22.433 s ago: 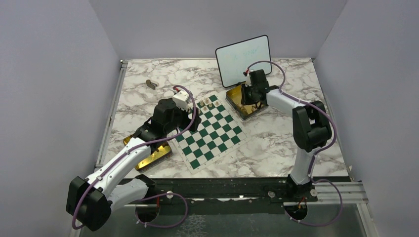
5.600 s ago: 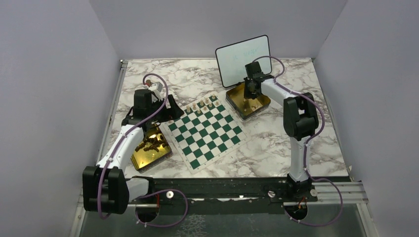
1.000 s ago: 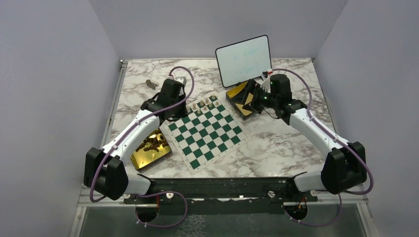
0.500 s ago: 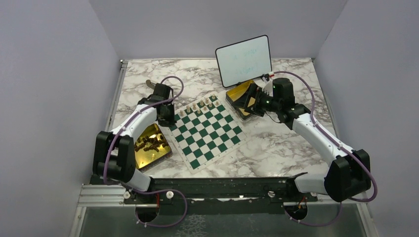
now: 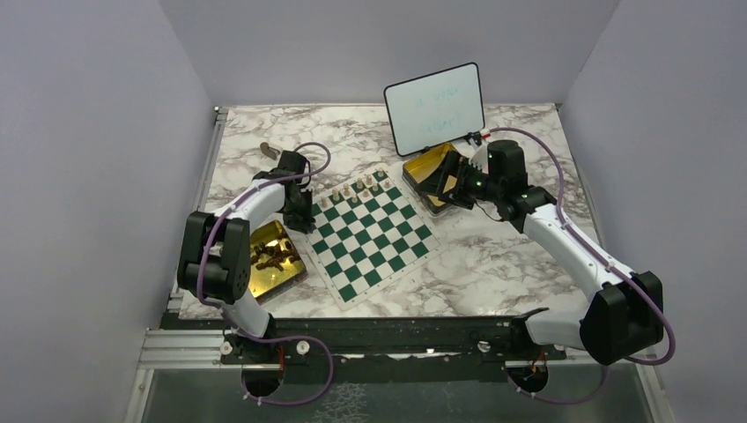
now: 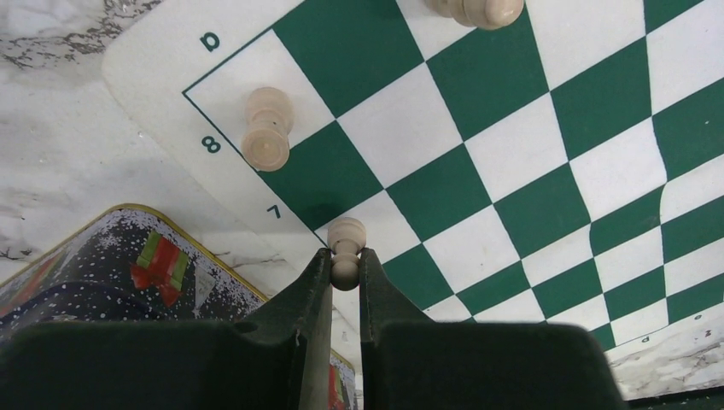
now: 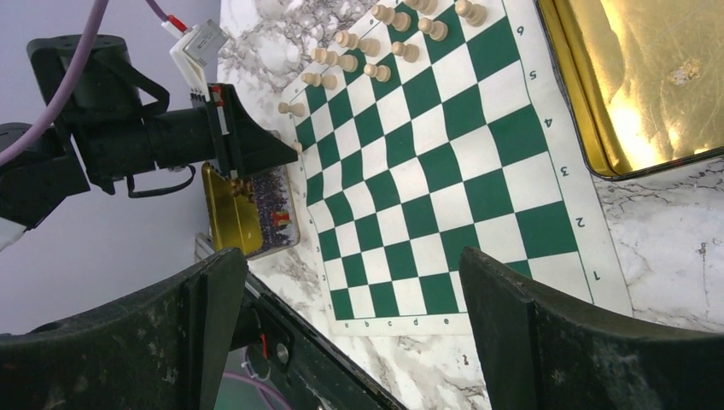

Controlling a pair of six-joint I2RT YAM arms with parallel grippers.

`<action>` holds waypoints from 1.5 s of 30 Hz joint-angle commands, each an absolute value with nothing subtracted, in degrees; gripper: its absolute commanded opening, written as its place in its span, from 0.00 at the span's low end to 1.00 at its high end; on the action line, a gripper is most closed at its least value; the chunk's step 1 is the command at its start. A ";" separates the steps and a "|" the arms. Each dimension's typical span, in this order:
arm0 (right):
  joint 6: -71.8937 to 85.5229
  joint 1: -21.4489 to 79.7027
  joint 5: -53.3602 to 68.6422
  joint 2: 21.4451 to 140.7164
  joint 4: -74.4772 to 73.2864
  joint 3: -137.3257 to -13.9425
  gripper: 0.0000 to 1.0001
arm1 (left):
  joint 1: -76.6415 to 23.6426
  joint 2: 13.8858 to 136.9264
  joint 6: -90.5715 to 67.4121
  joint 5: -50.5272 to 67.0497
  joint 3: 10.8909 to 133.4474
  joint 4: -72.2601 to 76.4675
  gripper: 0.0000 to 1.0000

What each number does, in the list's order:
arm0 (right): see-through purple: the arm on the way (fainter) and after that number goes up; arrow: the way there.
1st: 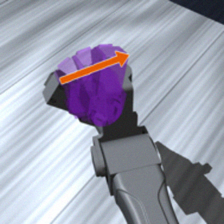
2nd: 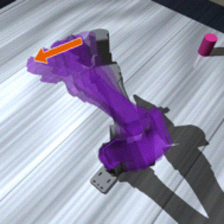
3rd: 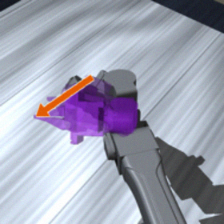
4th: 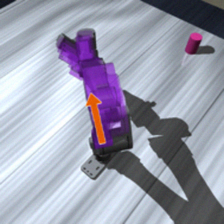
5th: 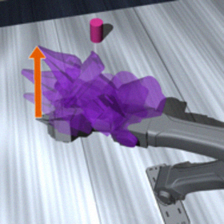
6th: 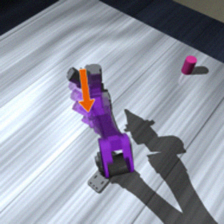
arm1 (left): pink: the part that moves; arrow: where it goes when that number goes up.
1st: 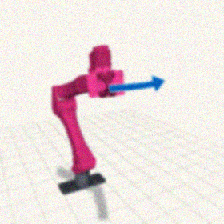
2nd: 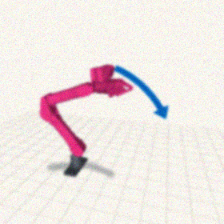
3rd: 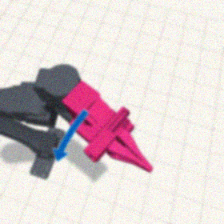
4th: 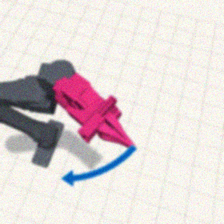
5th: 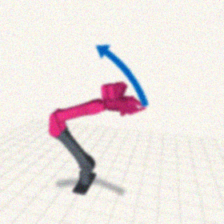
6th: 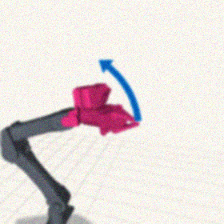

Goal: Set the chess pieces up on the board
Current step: Place the chess piece on the chessboard.

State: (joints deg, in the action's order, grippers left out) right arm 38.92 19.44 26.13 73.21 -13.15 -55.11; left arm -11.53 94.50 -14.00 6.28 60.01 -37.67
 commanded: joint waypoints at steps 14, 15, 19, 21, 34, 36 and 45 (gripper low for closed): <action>37.97 19.42 23.28 71.50 -13.43 -56.36 1.00 | -10.90 97.67 -12.83 4.82 63.61 -36.30 0.06; 37.97 19.42 23.21 71.54 -13.45 -56.34 1.00 | -10.90 98.00 -12.76 4.69 63.71 -36.34 0.06; 37.71 19.43 23.08 71.48 -13.68 -56.34 1.00 | -10.90 98.52 -12.75 4.37 64.05 -36.30 0.06; 37.61 19.42 22.88 71.37 -13.79 -56.34 1.00 | -10.90 98.53 -12.66 3.92 64.22 -36.30 0.06; 37.62 19.47 22.45 71.45 -13.61 -56.05 1.00 | -10.90 98.98 -12.52 2.55 64.39 -36.25 0.10; 37.62 19.43 22.29 71.51 -13.51 -56.15 1.00 | -10.83 99.01 -12.45 2.57 64.26 -36.27 0.10; 37.51 19.42 21.99 71.37 -13.65 -56.17 1.00 | -10.90 99.51 -11.88 3.16 64.07 -36.17 0.19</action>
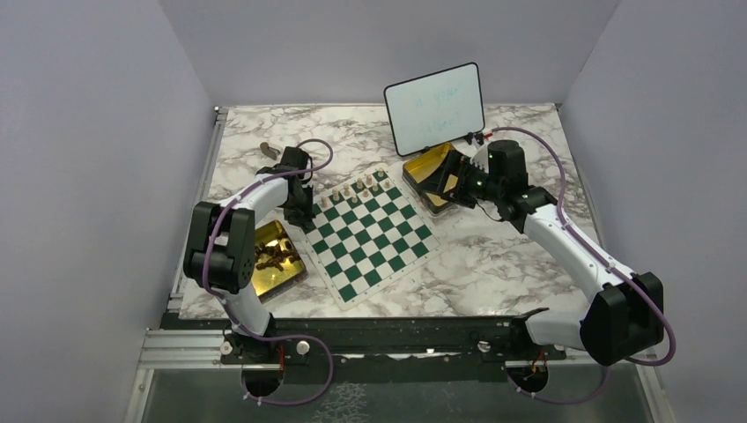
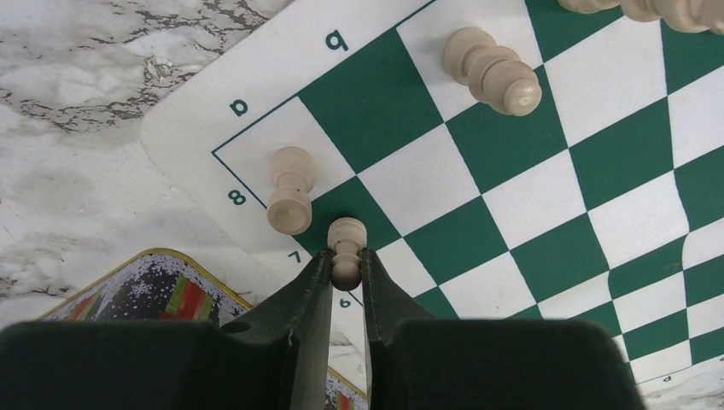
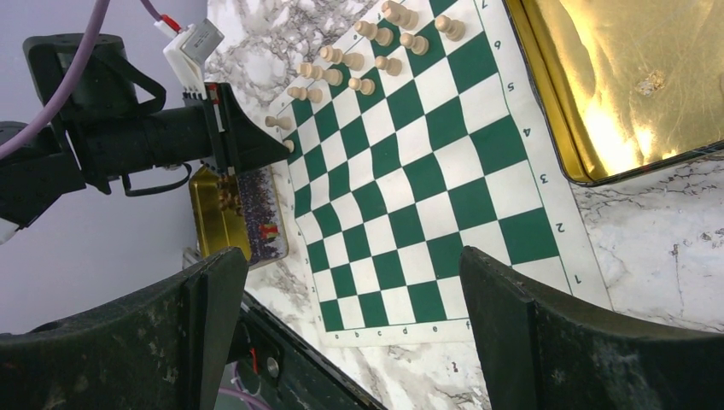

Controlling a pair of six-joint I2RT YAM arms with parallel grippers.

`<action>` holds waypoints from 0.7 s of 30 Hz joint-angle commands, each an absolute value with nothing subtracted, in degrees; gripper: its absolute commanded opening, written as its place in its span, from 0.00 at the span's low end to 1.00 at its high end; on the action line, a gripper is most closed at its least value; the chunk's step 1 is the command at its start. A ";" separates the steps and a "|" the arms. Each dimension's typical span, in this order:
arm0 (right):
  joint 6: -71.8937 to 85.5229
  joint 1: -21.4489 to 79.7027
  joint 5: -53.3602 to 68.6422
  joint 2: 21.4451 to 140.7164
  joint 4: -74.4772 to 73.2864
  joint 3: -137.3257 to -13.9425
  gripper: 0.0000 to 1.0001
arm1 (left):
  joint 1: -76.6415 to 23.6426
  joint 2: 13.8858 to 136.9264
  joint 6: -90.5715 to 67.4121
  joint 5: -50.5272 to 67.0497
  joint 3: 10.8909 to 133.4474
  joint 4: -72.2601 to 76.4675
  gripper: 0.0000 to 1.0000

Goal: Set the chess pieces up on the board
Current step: Place the chess piece on the chessboard.

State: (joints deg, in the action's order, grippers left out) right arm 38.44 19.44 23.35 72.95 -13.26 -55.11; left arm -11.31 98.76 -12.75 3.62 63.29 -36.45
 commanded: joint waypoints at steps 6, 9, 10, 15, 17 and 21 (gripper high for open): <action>37.53 19.43 21.82 71.15 -13.70 -55.91 1.00 | -10.90 99.36 -11.65 3.87 64.08 -36.30 0.25; 37.48 19.43 21.71 71.06 -13.65 -55.82 1.00 | -10.90 99.08 -11.71 3.87 64.06 -36.30 0.31; 37.52 19.42 21.71 71.07 -13.62 -55.81 1.00 | -10.88 98.91 -11.69 3.90 64.14 -36.46 0.32; 36.72 19.45 21.21 70.75 -13.94 -55.53 1.00 | -10.83 97.04 -11.78 4.56 65.30 -37.71 0.36; 36.60 19.42 21.03 70.32 -13.73 -55.33 1.00 | -10.85 95.76 -11.87 4.81 65.90 -38.03 0.41; 35.26 19.43 20.15 68.83 -11.60 -54.60 1.00 | -10.81 93.48 -12.12 6.57 67.90 -38.99 0.46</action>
State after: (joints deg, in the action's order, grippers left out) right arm 37.47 19.44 22.13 71.59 -13.23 -55.09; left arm -11.27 98.10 -12.36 3.90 64.20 -37.69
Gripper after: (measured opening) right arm 0.998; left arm 0.436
